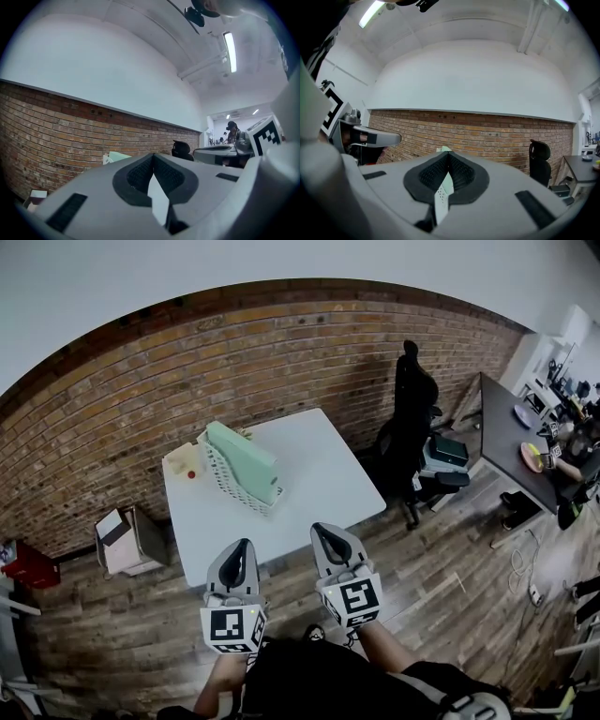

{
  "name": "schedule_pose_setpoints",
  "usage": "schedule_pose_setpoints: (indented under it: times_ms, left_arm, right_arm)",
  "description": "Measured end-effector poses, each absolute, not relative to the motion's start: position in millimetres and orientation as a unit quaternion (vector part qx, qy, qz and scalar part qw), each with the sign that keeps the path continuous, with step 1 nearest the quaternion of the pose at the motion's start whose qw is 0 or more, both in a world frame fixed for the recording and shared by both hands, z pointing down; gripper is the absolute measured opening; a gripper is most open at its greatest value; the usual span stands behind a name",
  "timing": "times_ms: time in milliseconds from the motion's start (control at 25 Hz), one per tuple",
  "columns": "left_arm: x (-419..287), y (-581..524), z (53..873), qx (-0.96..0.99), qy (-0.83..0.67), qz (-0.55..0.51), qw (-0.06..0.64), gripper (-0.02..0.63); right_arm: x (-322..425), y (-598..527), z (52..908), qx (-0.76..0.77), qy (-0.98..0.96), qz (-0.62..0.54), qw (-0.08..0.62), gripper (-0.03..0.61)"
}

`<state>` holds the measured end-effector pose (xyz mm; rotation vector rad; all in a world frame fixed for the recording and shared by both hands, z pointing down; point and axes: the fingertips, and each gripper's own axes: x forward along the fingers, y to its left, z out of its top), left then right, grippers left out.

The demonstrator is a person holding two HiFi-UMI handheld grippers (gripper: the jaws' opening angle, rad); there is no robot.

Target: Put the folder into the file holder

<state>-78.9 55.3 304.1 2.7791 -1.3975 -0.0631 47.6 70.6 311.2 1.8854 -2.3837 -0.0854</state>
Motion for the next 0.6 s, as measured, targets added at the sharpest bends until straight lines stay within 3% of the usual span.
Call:
schedule_pose_setpoints:
  times_ms: [360,600]
  left_arm:
    - [-83,58,303,0.895,-0.444,-0.024,0.019,0.023]
    - [-86,59,306,0.895,-0.445,-0.019,0.018,0.023]
  right_arm:
    - [34,76,315,0.613,-0.786,-0.03,0.078,0.008]
    - [35,79,309,0.608,-0.79,-0.037,0.061,0.008]
